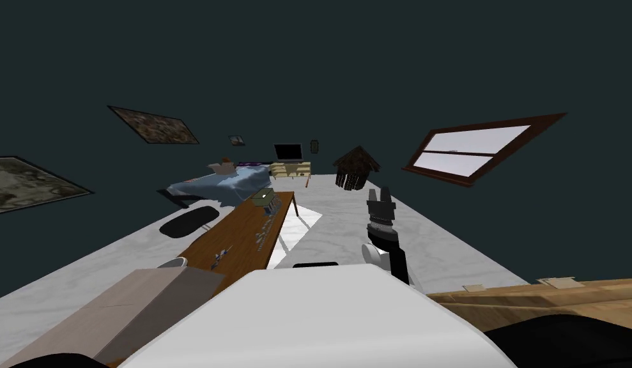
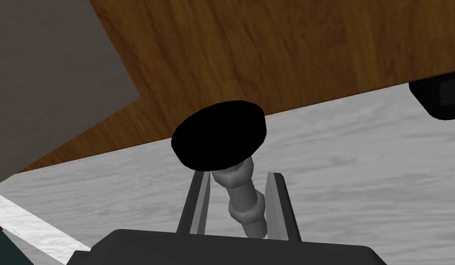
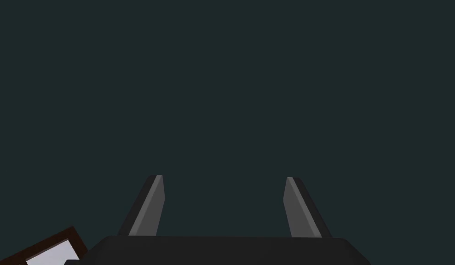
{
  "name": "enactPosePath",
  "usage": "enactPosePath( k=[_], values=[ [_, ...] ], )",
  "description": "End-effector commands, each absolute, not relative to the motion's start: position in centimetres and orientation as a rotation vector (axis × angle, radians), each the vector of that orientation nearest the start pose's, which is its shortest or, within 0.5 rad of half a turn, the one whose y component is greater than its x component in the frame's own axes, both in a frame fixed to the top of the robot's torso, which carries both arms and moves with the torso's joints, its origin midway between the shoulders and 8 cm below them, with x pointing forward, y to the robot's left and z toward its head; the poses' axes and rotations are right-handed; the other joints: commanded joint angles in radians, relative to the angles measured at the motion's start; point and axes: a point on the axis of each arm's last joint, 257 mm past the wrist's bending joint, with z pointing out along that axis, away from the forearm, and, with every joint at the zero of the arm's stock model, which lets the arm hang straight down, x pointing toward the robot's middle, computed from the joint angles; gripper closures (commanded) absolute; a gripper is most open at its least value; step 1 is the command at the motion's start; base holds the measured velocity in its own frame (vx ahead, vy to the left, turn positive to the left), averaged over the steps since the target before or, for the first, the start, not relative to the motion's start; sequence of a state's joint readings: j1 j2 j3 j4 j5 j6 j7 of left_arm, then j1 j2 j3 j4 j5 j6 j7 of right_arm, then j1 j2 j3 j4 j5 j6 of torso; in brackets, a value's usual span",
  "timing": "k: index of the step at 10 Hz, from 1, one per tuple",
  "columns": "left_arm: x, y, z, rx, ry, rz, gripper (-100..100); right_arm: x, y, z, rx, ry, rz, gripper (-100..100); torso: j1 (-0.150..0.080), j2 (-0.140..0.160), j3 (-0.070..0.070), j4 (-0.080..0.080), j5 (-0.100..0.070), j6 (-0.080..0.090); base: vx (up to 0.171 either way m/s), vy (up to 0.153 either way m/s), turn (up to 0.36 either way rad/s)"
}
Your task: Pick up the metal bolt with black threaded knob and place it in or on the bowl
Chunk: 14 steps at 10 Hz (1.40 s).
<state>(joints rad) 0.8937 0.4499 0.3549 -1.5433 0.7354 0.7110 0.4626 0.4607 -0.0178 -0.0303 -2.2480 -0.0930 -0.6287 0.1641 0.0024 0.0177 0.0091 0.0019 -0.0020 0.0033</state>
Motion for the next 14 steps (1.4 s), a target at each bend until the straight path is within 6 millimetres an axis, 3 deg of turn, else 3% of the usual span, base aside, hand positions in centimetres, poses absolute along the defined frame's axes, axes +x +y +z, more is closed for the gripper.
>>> enactPosePath(
  k=[1,8,12,14],
  values=[
    [-4.3,55.7,-48.8,-2.771,0.687,-0.052,100,32.6,-29.3,4.7,0.542,0.508,1.212,0,0.0,0.0,0.0,0.0,0.0,0.0,-0.231,-0.005,-0.292],
    [-7.7,61.1,-45.7,-2.637,0.949,0.155,100,32.6,-29.3,4.7,0.542,0.509,1.212,0,0.002,-0.002,-0.002,-0.001,0.0,0.004,-0.255,0.012,-0.229],
    [-6.9,63.7,-44.6,-2.539,1.095,0.214,100,32.6,-29.3,4.7,0.541,0.509,1.212,0,0.005,-0.004,-0.002,-0.001,0.001,0.006,-0.248,0.043,-0.232],
    [-5.7,64.9,-44.2,-2.474,1.177,0.23,100,32.6,-29.3,4.7,0.541,0.509,1.212,0,0.011,-0.004,-0.002,-0.001,0.001,0.006,-0.251,0.146,-0.267]
  ],
)
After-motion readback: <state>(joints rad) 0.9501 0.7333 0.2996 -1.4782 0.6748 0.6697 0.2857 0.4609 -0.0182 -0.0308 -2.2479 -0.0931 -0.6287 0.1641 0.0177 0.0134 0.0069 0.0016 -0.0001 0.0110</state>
